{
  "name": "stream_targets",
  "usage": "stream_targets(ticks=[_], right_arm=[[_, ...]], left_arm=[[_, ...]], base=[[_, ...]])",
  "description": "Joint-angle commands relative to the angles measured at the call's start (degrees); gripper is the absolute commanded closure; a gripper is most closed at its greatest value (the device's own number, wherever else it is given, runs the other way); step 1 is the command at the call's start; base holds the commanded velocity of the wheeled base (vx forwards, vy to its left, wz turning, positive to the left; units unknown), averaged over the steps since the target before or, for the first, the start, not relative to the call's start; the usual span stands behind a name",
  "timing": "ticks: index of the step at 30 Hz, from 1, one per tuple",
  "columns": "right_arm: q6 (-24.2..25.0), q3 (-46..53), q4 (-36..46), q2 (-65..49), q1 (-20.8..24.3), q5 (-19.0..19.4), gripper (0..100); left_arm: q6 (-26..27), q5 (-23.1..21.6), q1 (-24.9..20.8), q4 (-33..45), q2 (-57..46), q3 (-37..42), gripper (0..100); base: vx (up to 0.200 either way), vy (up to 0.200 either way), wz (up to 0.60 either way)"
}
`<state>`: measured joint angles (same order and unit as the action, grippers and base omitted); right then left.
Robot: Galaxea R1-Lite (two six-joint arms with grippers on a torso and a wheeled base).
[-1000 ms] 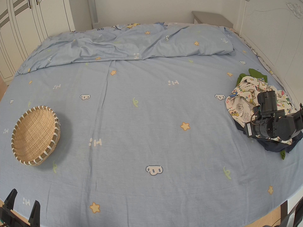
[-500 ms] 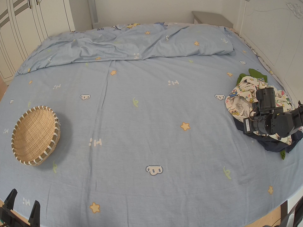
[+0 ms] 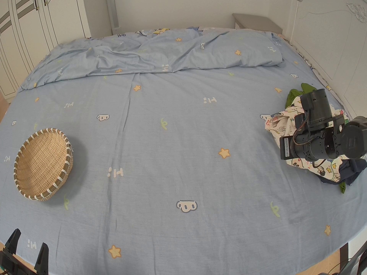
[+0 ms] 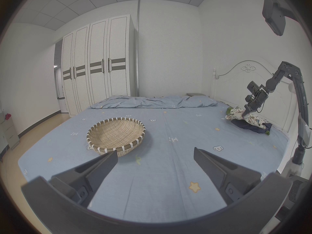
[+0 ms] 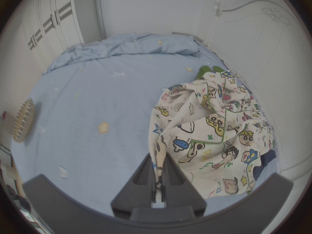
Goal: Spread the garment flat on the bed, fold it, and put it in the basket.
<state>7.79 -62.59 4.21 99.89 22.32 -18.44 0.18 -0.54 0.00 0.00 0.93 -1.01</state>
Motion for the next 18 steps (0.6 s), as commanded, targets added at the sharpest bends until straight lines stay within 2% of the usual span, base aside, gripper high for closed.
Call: stream_targets(ticks=[1,2,4,5,11,18], right_arm=[[6.62,-5.53,3.0,-2.86,11.08,0.87,100],[6.8,-5.7,3.0,-2.86,11.69,0.87,100],[8.56,-7.55,2.91,-1.98,16.35,0.78,100],[8.65,-7.81,2.91,-1.8,16.79,0.69,100],[14.8,-16.78,3.0,4.0,27.25,0.34,100],[14.89,-26.01,4.58,12.26,34.81,0.25,100]], left_arm=[[-0.01,0.01,0.09,0.0,-0.84,1.01,0],[-0.01,0.01,0.0,0.0,-0.84,1.01,0],[-0.01,0.01,0.0,0.0,-0.84,1.01,0],[-0.01,0.01,0.0,0.0,-0.84,1.01,0],[-0.01,0.01,0.0,0.0,-0.84,1.01,0],[-0.01,0.01,0.0,0.0,-0.84,1.01,0]], base=[[0.0,0.0,0.0],[0.0,0.0,0.0],[0.0,0.0,0.0],[0.0,0.0,0.0],[0.0,0.0,0.0],[0.0,0.0,0.0]])
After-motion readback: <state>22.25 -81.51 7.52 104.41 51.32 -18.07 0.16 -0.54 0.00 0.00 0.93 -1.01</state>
